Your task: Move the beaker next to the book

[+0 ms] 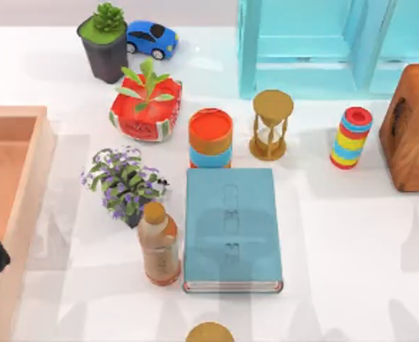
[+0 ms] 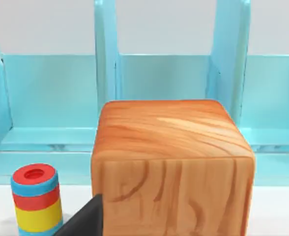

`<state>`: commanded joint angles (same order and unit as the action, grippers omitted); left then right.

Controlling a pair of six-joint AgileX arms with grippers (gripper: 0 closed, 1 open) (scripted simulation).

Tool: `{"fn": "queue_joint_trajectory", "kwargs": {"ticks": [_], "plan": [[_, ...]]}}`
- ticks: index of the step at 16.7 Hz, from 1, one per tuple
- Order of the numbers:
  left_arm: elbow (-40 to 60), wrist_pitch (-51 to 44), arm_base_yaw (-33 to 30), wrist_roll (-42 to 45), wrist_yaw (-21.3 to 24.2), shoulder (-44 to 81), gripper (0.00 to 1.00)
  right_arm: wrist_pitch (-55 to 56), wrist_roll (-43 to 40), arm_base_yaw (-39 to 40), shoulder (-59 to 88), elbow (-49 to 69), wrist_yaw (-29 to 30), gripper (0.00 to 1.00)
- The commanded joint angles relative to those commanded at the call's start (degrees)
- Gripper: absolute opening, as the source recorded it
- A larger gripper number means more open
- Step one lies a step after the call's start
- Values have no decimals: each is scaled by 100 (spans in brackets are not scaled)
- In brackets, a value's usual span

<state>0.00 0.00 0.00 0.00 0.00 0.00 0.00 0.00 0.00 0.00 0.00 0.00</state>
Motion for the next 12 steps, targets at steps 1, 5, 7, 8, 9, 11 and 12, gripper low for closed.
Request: {"fn": "queue_joint_trajectory", "kwargs": {"ticks": [1, 5, 7, 8, 9, 11, 12], "plan": [[0, 0, 0, 0, 0, 0, 100, 0, 0, 0, 0, 0, 0, 100], [0, 0, 0, 0, 0, 0, 100, -334, -304, -32, 347, 49, -34, 100], [0, 0, 0, 0, 0, 0, 100, -831, -766, -62, 870, 218, -64, 100], [0, 0, 0, 0, 0, 0, 100, -1150, -1078, -76, 1214, 351, -73, 100], [0, 0, 0, 0, 0, 0, 100, -1495, -1441, -87, 1610, 510, -77, 100], [0, 0, 0, 0, 0, 0, 100, -2219, -2250, -105, 2506, 901, -75, 100], [0, 0, 0, 0, 0, 0, 100, -2554, -2649, -114, 2951, 1116, -78, 100]]}}
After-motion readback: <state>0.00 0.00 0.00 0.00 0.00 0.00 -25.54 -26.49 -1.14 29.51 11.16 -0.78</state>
